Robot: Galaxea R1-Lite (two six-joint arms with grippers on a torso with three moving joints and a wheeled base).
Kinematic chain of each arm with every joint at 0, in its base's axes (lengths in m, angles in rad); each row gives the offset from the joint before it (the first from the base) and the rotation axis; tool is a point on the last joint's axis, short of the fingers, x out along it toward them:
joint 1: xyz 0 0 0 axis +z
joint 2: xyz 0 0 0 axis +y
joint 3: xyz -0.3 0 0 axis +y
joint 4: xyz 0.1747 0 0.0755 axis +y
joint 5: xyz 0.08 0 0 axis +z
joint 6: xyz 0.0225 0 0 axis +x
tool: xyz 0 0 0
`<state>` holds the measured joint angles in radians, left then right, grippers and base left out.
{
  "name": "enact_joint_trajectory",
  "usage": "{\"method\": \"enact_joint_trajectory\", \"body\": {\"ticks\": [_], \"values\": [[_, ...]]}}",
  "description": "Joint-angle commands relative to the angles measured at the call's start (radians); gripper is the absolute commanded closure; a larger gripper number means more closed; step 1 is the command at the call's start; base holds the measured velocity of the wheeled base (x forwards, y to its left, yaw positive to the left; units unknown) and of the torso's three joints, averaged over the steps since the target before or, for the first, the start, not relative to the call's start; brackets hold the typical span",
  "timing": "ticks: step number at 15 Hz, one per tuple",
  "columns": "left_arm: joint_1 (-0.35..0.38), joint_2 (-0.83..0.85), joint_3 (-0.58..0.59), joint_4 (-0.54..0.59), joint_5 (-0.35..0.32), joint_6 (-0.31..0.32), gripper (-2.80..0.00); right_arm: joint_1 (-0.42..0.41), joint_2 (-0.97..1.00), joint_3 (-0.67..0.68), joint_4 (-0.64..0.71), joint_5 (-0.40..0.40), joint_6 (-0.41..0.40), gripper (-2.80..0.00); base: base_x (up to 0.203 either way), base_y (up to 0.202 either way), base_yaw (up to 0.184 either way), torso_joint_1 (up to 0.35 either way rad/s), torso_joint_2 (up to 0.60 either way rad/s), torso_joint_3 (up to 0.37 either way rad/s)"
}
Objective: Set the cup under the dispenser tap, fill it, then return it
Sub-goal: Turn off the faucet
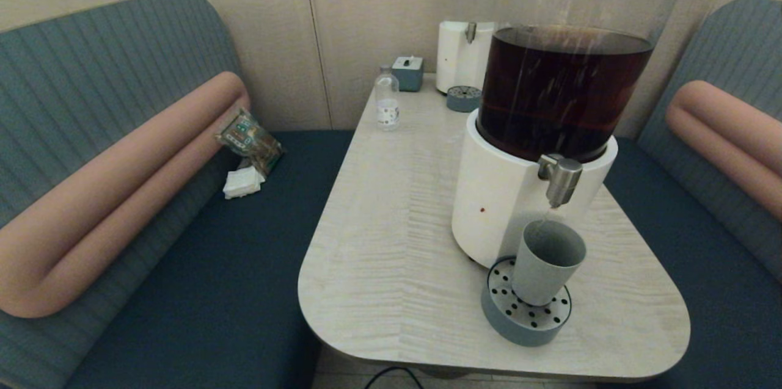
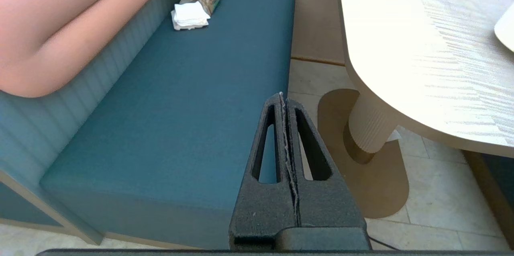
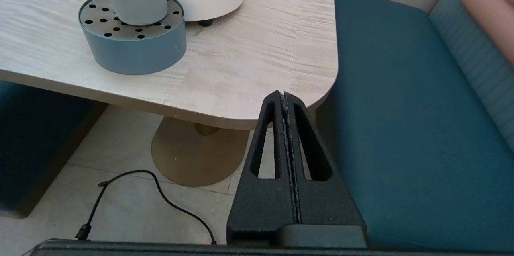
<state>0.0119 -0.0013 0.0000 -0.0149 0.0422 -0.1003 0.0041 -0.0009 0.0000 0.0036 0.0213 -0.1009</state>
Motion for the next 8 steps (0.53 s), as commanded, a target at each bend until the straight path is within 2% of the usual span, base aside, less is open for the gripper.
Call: {"method": "enact_joint_trajectory", "body": {"ticks": [1,8], "values": [[0.0,0.001,0.002,0.0,0.001,-0.001,0.0,0.0,-0.002,0.002,-0.001,-0.001,0.004,0.0,0.0,0.0,0.0,0.0,0.0,0.0],[0.0,0.001,0.002,0.0,0.001,-0.001,0.0,0.0,-0.001,0.001,-0.002,-0.006,0.058,0.0,0.0,0.0,0.0,0.0,0.0,0.0]]}}
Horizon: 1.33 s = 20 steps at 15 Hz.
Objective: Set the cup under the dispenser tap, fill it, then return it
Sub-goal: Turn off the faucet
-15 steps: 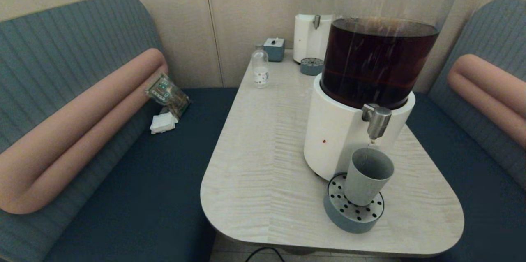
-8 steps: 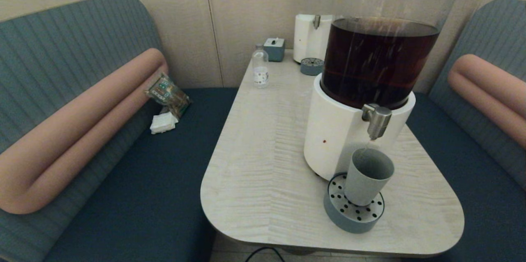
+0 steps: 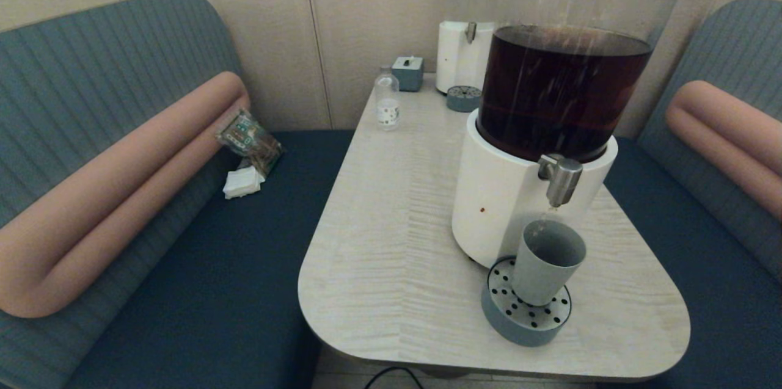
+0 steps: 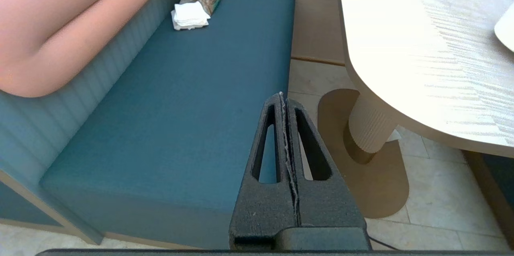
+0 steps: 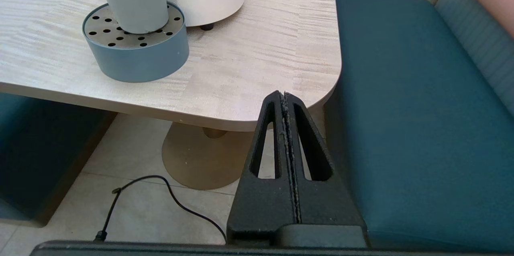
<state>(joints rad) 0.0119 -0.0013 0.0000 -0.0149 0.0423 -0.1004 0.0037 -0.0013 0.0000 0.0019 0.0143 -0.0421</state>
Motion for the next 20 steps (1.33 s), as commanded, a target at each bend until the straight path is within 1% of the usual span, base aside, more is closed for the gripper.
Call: {"method": "enact_joint_trajectory", "body": {"ticks": [1,20], "values": [[0.002,0.001,0.002,0.0,0.001,-0.001,0.0,0.0,0.0,0.0,0.0,0.0,-0.001,0.0,0.0,0.0,0.0,0.0,0.0,0.0],[0.0,0.001,0.002,0.0,0.001,-0.001,0.0,0.001,0.0,0.0,0.0,0.001,-0.001,0.0,0.0,0.0,0.0,0.0,0.0,0.0]]}}
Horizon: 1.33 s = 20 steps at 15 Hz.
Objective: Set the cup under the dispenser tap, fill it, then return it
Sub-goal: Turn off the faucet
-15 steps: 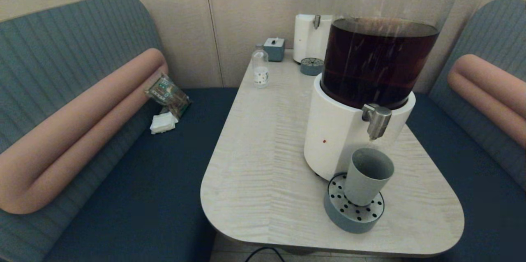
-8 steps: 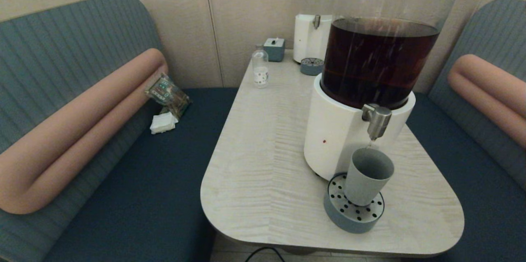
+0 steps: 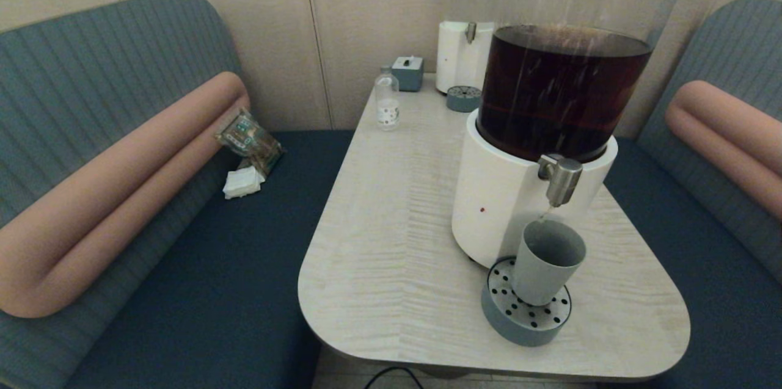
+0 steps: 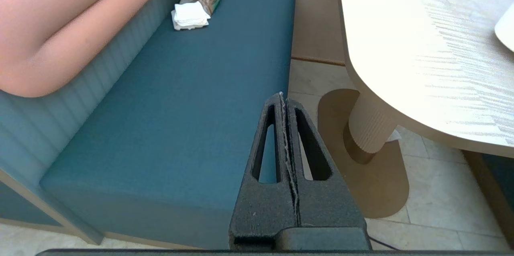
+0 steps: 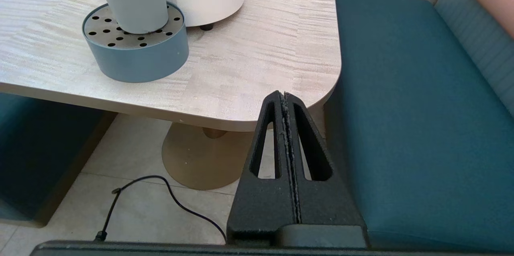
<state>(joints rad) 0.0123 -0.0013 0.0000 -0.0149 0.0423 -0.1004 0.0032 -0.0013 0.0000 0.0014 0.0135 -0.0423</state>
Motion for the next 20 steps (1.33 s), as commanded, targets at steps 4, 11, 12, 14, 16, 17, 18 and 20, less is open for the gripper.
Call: {"method": "enact_joint_trajectory", "body": {"ticks": [4,11,12,14,16,17,18,20], "values": [[0.0,0.001,0.002,0.0,0.001,-0.001,0.0,0.0,0.0,0.001,0.0,0.0,-0.001,0.0,0.0,0.0,0.0,0.0,0.0,0.0],[0.0,0.001,0.002,0.0,0.001,-0.001,0.0,0.001,0.0,0.002,0.0,0.002,-0.001,0.0,0.0,0.0,0.0,0.0,0.0,0.0],[0.0,0.001,0.002,0.0,0.001,-0.001,0.0,0.001,0.0,0.001,0.0,0.002,-0.001,0.0,0.0,0.0,0.0,0.0,0.0,0.0],[0.0,0.001,0.002,0.0,0.001,-0.001,0.0,0.0,0.0,0.002,0.0,0.0,-0.001,0.0,0.0,0.0,0.0,0.0,0.0,0.0],[0.0,0.001,0.002,0.004,0.006,0.011,0.0,0.001,0.0,0.0,0.0,0.002,-0.001,0.0,0.0,0.0,0.0,0.0,0.0,0.0],[0.0,0.001,0.002,0.001,0.007,-0.001,0.0,0.0,0.0,0.001,0.0,0.0,-0.001,0.0,0.0,0.0,0.0,0.0,0.0,0.0],[0.0,0.001,0.001,-0.002,0.008,0.005,0.0,0.0,0.0,0.0,0.0,0.002,-0.001,0.0,0.0,0.0,0.0,0.0,0.0,0.0],[0.0,0.015,-0.096,0.01,-0.018,0.008,0.0,0.001,0.0,0.0,0.0,0.002,-0.001,0.0,0.0,0.0,0.0,0.0,0.0,0.0]]}}
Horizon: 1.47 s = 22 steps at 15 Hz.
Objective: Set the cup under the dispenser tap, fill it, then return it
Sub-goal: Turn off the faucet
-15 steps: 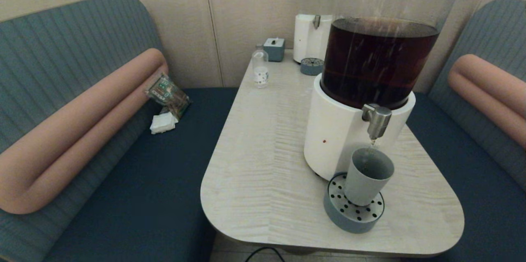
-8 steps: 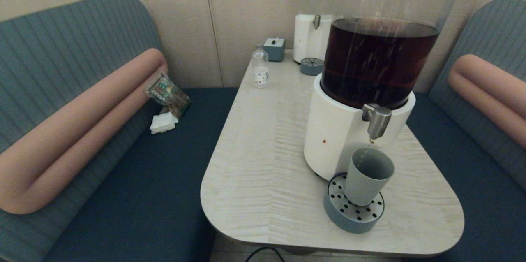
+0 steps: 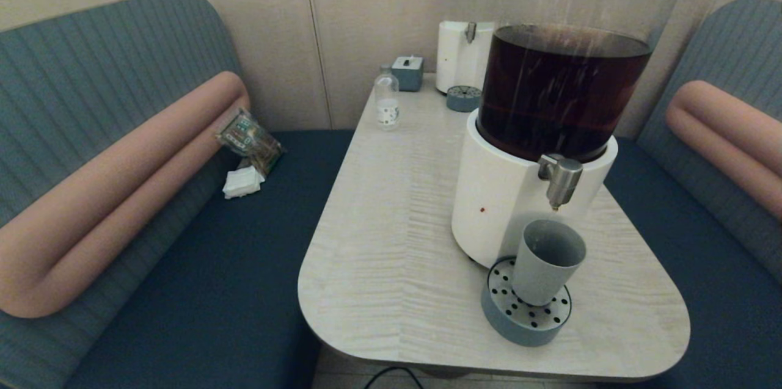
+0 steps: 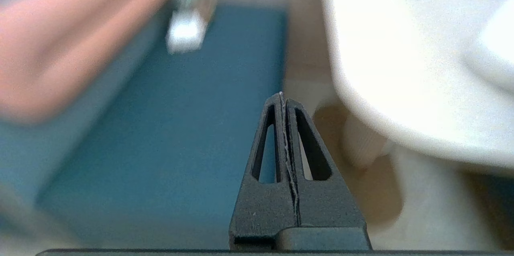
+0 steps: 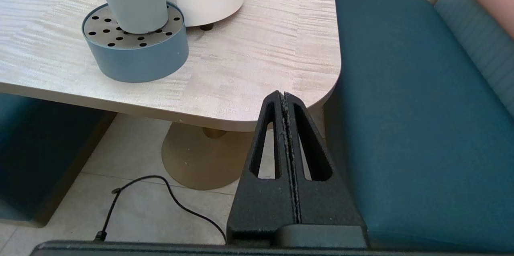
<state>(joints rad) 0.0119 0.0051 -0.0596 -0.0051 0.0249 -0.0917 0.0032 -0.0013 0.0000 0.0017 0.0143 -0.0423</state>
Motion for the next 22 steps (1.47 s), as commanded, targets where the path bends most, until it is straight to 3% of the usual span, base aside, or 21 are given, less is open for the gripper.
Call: {"method": "enact_joint_trajectory", "body": {"ticks": [1,3,7,10,13,15,17,19,21,22], "values": [[0.001,0.049,-0.129,0.015,-0.031,-0.001,0.0,0.0,0.0,0.0,0.0,0.0,-0.001,0.0,0.0,0.0,0.0,0.0,0.0,0.0],[-0.001,0.207,-0.323,0.036,-0.109,-0.021,0.0,0.001,0.0,0.002,0.0,0.0,-0.001,0.0,0.0,0.0,0.0,0.0,0.0,0.0],[-0.003,0.595,-0.668,0.04,-0.364,-0.086,0.0,0.0,0.0,0.002,0.0,0.001,-0.001,0.0,0.0,0.0,0.0,0.0,0.0,0.0],[-0.004,0.898,-0.795,-0.11,-0.47,-0.097,0.0,0.001,0.0,0.002,0.0,0.001,-0.001,0.0,0.0,0.0,0.0,0.0,0.0,0.0],[-0.011,1.165,-0.876,-0.268,-0.628,-0.029,0.0,0.001,0.0,0.001,0.0,0.0,-0.001,0.0,0.0,0.0,0.0,0.0,0.0,0.0],[-0.084,1.259,-0.938,-0.272,-0.722,0.037,0.0,0.0,0.0,0.001,0.0,0.0,-0.001,0.0,0.0,0.0,0.0,0.0,0.0,0.0],[-0.186,1.299,-1.037,-0.148,-0.746,0.06,0.0,0.001,0.0,0.001,0.0,0.0,-0.001,0.0,0.0,0.0,0.0,0.0,0.0,0.0],[-0.24,1.341,-1.155,0.01,-0.738,0.087,0.0,0.0,0.0,0.0,0.0,0.0,-0.001,0.0,0.0,0.0,0.0,0.0,0.0,0.0],[-0.347,1.397,-1.255,0.179,-0.642,0.14,0.0,0.001,0.0,0.001,0.0,0.0,-0.001,0.0,0.0,0.0,0.0,0.0,0.0,0.0],[-0.391,1.433,-1.28,0.214,-0.577,0.198,0.0,0.0,0.0,0.001,0.0,0.0,-0.001,0.0,0.0,0.0,0.0,0.0,0.0,0.0]]}}
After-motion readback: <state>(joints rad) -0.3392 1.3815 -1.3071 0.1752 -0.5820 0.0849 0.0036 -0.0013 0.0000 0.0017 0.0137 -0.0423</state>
